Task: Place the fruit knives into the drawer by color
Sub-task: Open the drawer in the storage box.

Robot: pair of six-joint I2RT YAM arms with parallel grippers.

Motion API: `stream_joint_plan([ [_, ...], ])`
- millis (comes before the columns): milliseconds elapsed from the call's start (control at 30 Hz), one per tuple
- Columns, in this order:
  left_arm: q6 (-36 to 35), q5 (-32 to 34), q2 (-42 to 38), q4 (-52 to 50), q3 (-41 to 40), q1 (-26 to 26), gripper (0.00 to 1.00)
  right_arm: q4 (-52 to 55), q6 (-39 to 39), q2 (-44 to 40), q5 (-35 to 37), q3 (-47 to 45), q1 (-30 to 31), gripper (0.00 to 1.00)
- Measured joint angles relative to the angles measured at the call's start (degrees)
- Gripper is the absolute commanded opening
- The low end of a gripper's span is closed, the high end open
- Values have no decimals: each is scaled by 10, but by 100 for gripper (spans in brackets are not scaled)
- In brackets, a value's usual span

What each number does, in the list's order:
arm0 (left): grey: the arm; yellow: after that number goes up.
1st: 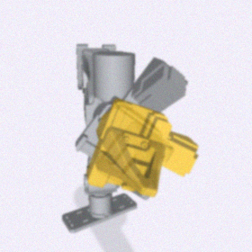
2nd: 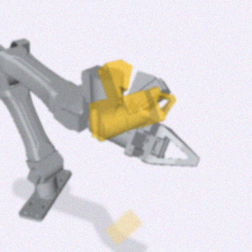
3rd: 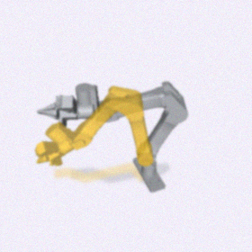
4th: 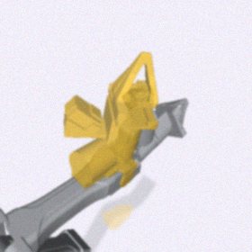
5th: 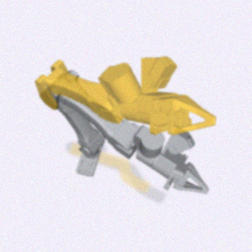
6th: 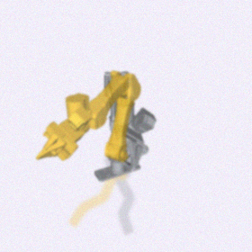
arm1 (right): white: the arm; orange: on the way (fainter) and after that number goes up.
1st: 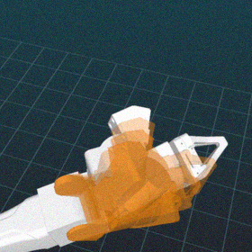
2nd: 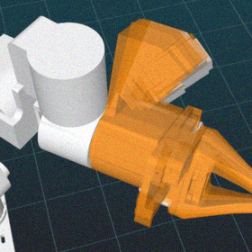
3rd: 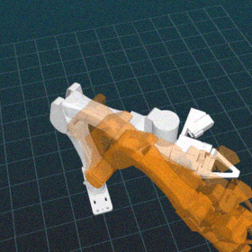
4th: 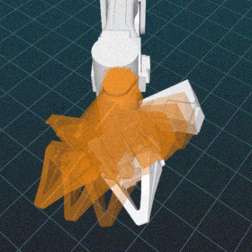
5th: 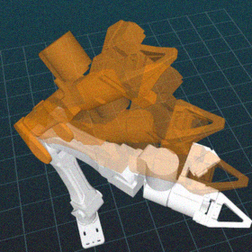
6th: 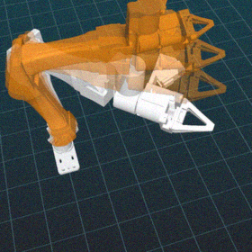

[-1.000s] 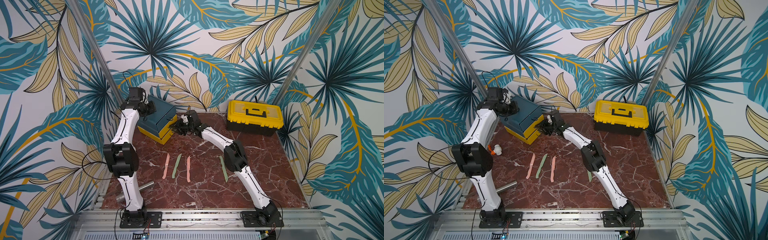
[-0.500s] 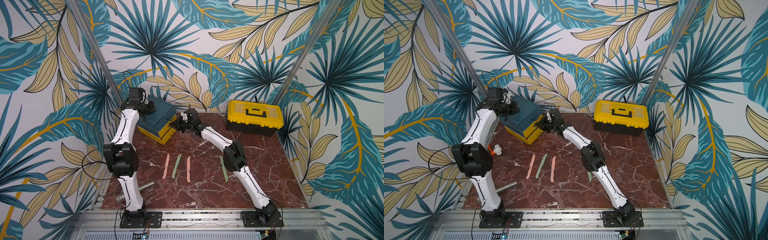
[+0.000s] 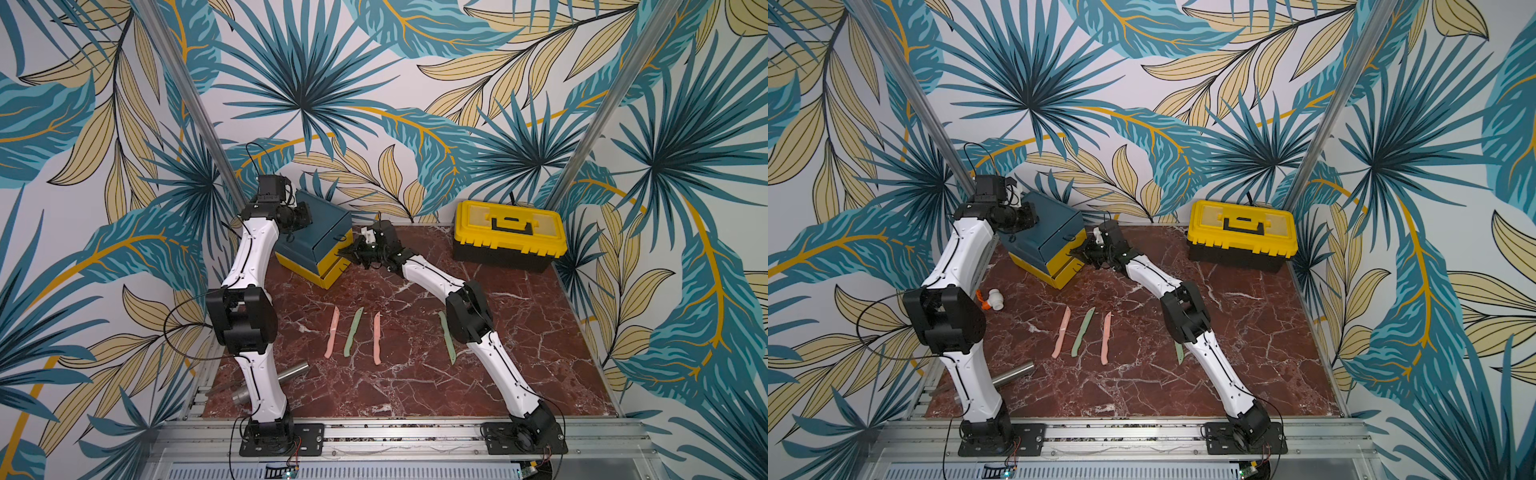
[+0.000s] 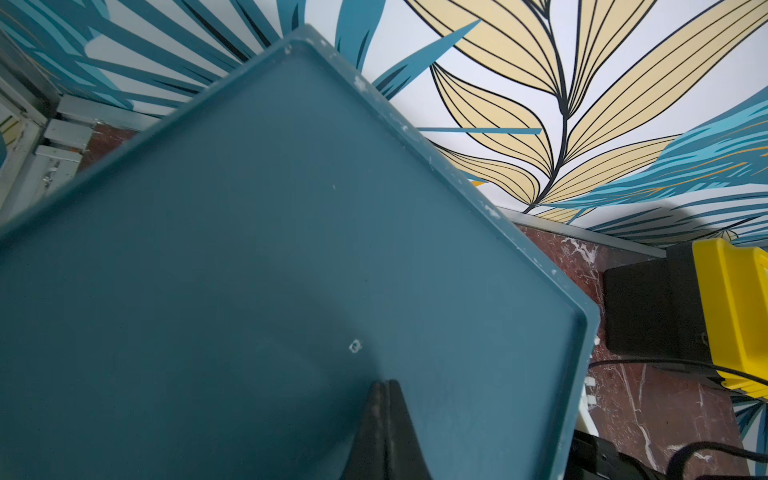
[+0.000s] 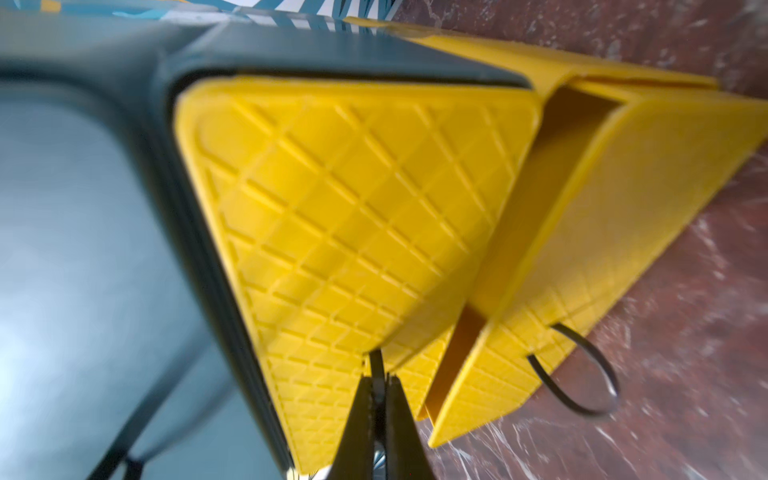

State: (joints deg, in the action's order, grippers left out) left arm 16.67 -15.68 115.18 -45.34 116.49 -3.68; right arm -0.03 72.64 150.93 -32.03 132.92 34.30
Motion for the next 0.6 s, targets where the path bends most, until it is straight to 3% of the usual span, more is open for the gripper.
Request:
stream_joint_plan([
  [267, -2, -2, 0, 5, -3, -2, 0, -17, -17, -103, -17, -160, -24, 0],
  [600, -2, -5, 0, 9, -5, -2, 0, -42, -31, -182, -34, -287, -47, 0],
])
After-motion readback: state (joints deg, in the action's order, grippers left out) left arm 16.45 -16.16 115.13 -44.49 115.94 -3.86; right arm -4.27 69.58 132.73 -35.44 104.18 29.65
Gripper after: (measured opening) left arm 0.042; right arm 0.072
